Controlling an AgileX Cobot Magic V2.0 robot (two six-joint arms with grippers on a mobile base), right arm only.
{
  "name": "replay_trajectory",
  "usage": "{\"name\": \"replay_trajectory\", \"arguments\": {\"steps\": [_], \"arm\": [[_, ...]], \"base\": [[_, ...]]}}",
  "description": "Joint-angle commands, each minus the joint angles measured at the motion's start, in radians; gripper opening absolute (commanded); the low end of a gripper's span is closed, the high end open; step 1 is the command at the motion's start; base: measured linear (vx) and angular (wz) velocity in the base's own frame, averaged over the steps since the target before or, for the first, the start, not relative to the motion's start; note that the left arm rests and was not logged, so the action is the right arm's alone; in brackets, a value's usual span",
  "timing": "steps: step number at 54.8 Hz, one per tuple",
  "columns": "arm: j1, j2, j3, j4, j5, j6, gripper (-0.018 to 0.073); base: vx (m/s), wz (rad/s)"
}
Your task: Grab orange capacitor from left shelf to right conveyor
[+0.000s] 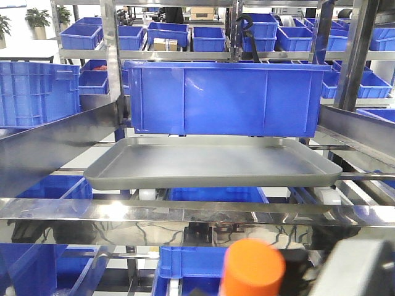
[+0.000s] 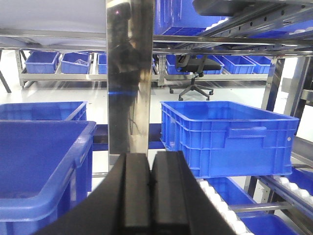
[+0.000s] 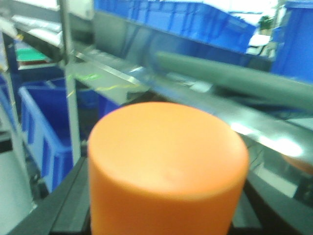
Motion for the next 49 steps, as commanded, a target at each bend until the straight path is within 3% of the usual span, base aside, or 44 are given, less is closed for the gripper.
{"name": "replay_trajectory", "arguments": {"steps": [1,49], "arm": [[0.005,0.003,-0.031,-0.006,-0.085,-0.01,-0.0007],[0.005,0.005,-0.031,-0.004,-0.079,-0.002,-0.0007]], "base": [[0.0,0.0],[0.0,0.0]]}}
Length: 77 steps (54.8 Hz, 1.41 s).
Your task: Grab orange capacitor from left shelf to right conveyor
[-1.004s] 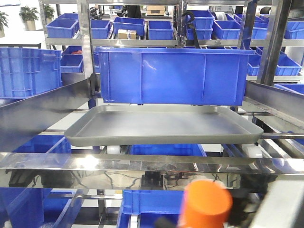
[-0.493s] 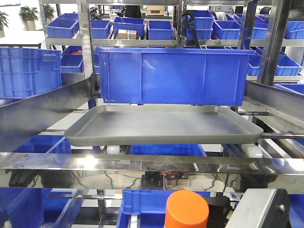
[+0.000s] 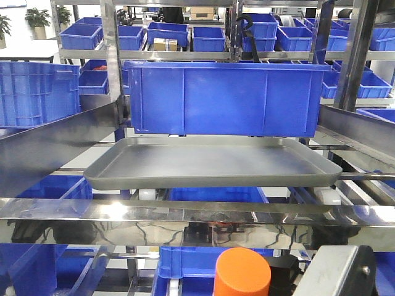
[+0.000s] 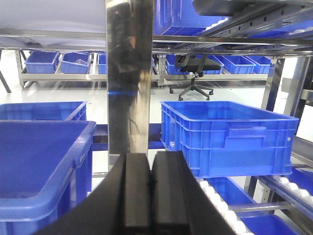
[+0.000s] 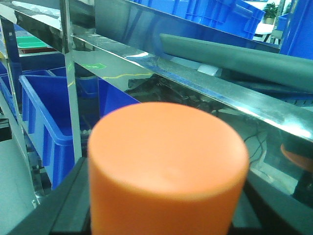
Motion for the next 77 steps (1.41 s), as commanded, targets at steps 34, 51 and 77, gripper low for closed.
{"name": "replay_trajectory", "arguments": {"steps": [34,51,77], "arm": [[-0.001,-0.012,-0.031,-0.004,-0.088,-0.003,-0.0007],[-0.001,-0.012,-0.031,-0.004,-0.088,-0.003,-0.0007],[-0.001,-0.012,-0.031,-0.004,-0.088,-0.003,-0.0007]], "base": [[-0.03,-0.01],[-0.18,0.04],[-0.22,0.02]]}}
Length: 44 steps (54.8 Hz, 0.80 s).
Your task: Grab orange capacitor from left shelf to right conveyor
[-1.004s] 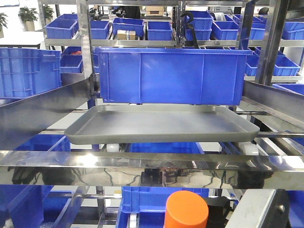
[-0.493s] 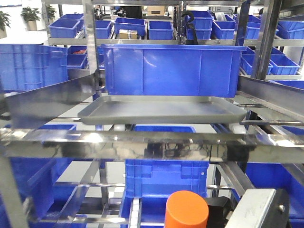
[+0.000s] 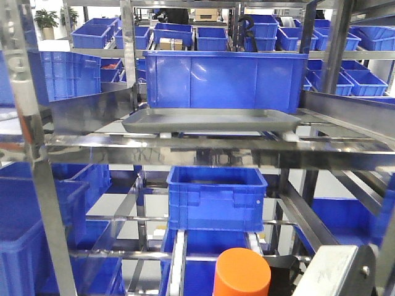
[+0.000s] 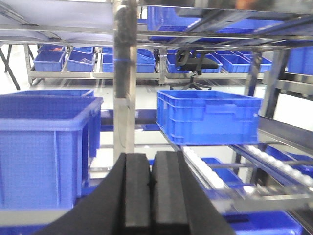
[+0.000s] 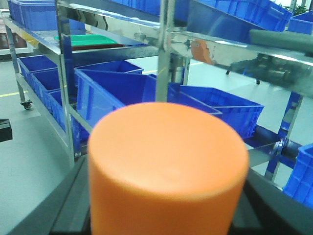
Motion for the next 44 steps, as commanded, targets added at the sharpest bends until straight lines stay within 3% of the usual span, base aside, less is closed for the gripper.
{"name": "replay_trajectory", "arguments": {"steps": [1,27,44], "arm": [[-0.001,-0.012,-0.031,-0.004,-0.089,-0.005,-0.0007],[-0.001,-0.012,-0.031,-0.004,-0.09,-0.005,-0.0007],[-0.001,-0.012,-0.031,-0.004,-0.09,-0.005,-0.0007]], "base": [[-0.25,-0.05],[-0.26,-0.03],[-0.21,0.2]]}}
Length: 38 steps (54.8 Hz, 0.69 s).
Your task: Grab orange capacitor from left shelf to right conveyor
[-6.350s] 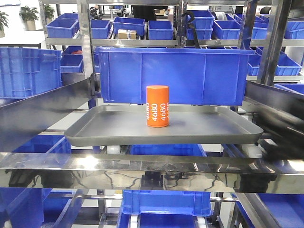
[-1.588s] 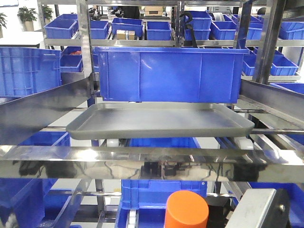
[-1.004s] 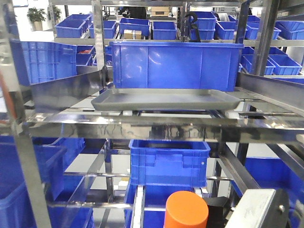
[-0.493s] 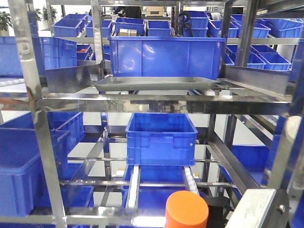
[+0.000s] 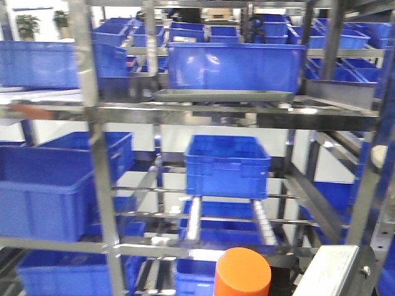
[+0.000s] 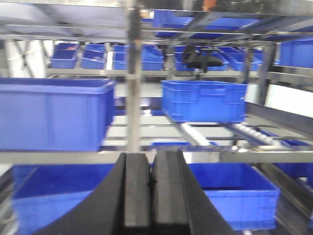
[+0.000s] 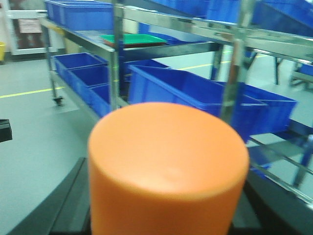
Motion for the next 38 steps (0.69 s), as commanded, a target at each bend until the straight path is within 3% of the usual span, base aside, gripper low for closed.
{"name": "replay_trajectory", "arguments": {"steps": [1,20,38], "arm": [[-0.001,-0.012,-0.031,-0.004,-0.092,-0.005,-0.0007],[-0.001,-0.012,-0.031,-0.004,-0.091,-0.005,-0.0007],[-0.001,-0.012,-0.031,-0.004,-0.091,-0.005,-0.0007]], "base": [[-0.17,0.39],[-0.13,0.56],[-0.09,0.85]]}}
